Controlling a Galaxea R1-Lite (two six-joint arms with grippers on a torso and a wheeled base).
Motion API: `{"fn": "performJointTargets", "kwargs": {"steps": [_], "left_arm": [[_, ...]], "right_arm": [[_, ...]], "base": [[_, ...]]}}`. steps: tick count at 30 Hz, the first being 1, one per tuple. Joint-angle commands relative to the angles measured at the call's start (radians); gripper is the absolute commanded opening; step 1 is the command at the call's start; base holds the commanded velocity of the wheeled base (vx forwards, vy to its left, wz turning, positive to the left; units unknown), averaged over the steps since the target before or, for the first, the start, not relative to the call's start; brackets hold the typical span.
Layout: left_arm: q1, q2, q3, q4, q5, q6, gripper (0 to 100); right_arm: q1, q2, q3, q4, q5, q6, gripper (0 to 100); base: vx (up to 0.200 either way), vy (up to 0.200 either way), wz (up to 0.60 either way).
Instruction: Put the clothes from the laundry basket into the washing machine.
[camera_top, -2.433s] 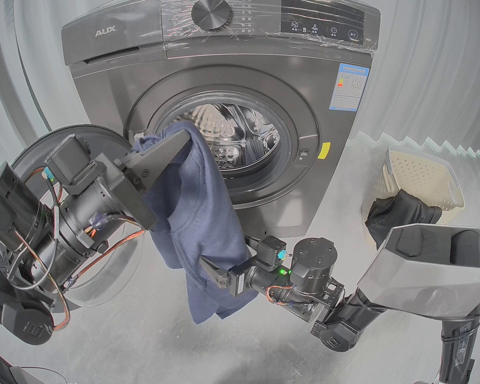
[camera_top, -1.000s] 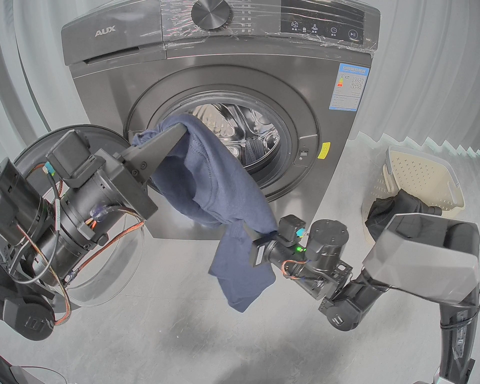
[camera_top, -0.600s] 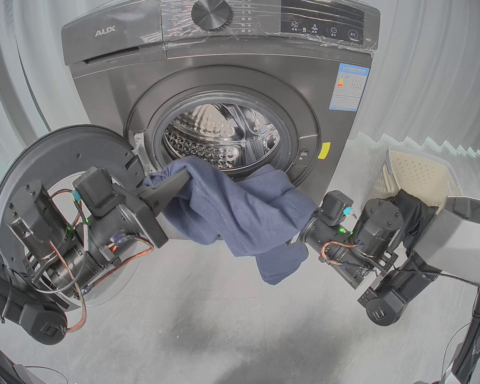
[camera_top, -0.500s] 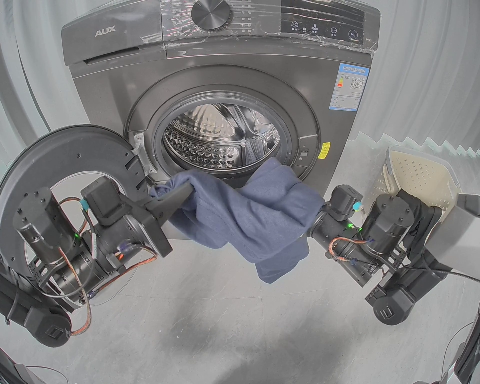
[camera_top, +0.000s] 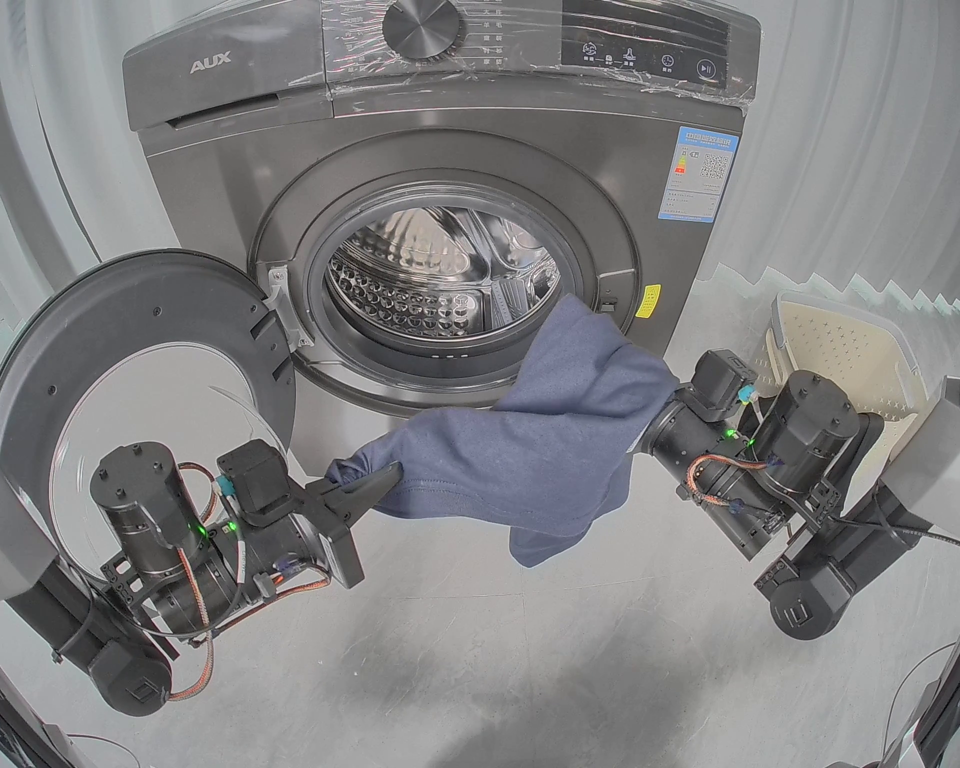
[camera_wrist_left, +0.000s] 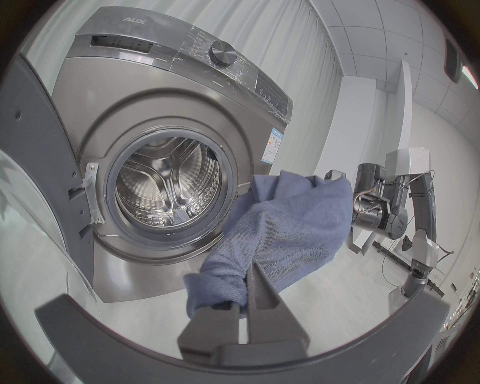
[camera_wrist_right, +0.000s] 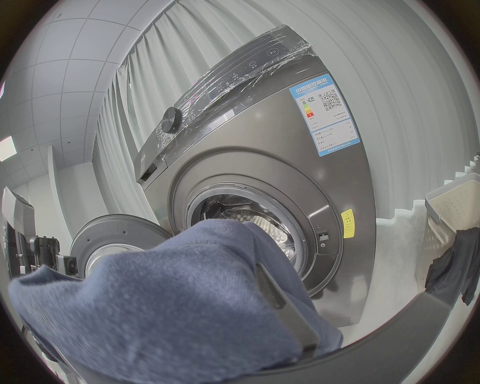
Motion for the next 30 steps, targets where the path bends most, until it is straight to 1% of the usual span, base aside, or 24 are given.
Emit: {"fn": "performJointTargets", "kwargs": {"steps": [1, 2, 5, 8, 15, 17, 21, 22, 24, 28, 30], "left_arm": [[0.01, 0.066, 0.012, -0.022, 0.0, 0.004, 0], [0.03, 0.099, 0.014, -0.053, 0.003, 0.016, 0], [0.064, 0.138, 0.009, -0.083, 0.003, 0.032, 0], [0.087, 0.162, 0.006, -0.1, 0.001, 0.038, 0], [0.079, 0.17, 0.024, -0.1, 0.0, 0.041, 0], [0.078, 0.185, 0.026, -0.103, -0.003, 0.059, 0], [0.081, 0.185, 0.02, -0.103, -0.005, 0.064, 0], [0.081, 0.185, 0.018, -0.103, -0.006, 0.064, 100], [0.076, 0.181, 0.018, -0.103, -0.011, 0.059, 100], [0.07, 0.173, 0.027, -0.105, -0.016, 0.059, 100], [0.056, 0.173, 0.047, -0.105, -0.028, 0.064, 100]], "right_arm": [[-0.004, 0.0, 0.0, -0.001, 0.0, 0.0, 0], [-0.005, 0.006, 0.001, -0.001, 0.001, 0.0, 0], [-0.01, 0.016, 0.009, -0.001, 0.003, 0.0, 0], [-0.01, 0.016, 0.018, -0.001, 0.004, 0.0, 0], [-0.01, 0.01, 0.007, -0.002, 0.004, 0.0, 0], [-0.008, 0.008, 0.007, -0.001, 0.004, 0.0, 0], [-0.004, 0.006, 0.007, -0.002, 0.004, 0.0, 0], [-0.004, 0.006, 0.007, -0.002, 0.004, 0.0, 0], [-0.002, 0.006, 0.007, -0.001, 0.004, 0.0, 0], [-0.008, 0.008, 0.006, -0.001, 0.003, -0.002, 0], [-0.028, 0.016, -0.029, 0.001, 0.003, -0.003, 0]], "base": [[0.0, 0.0, 0.0], [0.0, 0.0, 0.0], [0.0, 0.0, 0.0], [0.0, 0.0, 0.0], [0.0, 0.0, 0.0], [0.0, 0.0, 0.0], [0.0, 0.0, 0.0], [0.0, 0.0, 0.0], [0.0, 0.0, 0.0], [0.0, 0.0, 0.0], [0.0, 0.0, 0.0]]}}
